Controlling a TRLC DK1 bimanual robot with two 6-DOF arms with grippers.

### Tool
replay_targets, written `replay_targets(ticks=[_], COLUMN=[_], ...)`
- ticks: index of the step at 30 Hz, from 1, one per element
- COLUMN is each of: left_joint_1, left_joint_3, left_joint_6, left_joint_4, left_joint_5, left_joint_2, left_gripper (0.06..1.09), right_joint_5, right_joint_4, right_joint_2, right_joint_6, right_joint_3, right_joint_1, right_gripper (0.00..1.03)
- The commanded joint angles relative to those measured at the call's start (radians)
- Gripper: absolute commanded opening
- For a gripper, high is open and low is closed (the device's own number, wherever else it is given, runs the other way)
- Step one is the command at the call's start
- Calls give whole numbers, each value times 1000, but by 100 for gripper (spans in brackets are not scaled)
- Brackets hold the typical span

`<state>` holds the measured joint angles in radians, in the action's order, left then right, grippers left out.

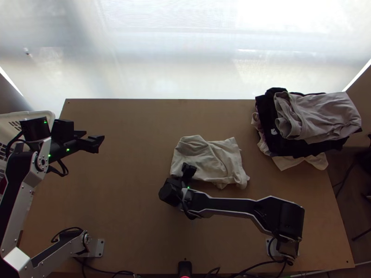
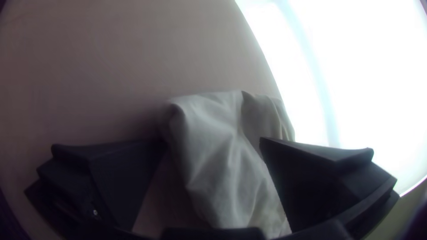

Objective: Fold the t-shirt

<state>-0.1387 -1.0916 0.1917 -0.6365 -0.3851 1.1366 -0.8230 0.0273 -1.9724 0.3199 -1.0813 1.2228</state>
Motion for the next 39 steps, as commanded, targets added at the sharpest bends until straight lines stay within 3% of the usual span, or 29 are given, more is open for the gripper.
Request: replay_targets(ticks=[1,8,10,13,16,24,29,39], left_joint_1=[-24,-24,-24,-30,-44,-56,-48,-30], left_joint_3=[6,-11,-10,-13,-27,-70,-123,-159], left_joint_6=[11,9,9,9,5,3,-35,-66], left_joint_4=[15,6,6,6,0,-51,-91,-166], left_joint_5=[-23,-38,-41,-43,-41,-43,-41,-6], left_joint_2=[-5,5,6,6,6,-9,-14,-31], left_gripper=[104,104,104,104,104,104,104,104], right_joint_5=[-18,-16,-13,30,62,62,84,168], right_joint_4=[22,151,184,210,232,263,234,175], right_joint_2=[-32,-88,-120,-135,-108,109,247,297], right_joint_6=[82,263,300,320,318,321,370,412], right_joint_3=[-35,-75,-88,-85,-68,-89,-155,-364], right_joint_1=[-75,-232,-263,-287,-289,-287,-310,-533], right_gripper=[98,98,88,51,5,2,3,3])
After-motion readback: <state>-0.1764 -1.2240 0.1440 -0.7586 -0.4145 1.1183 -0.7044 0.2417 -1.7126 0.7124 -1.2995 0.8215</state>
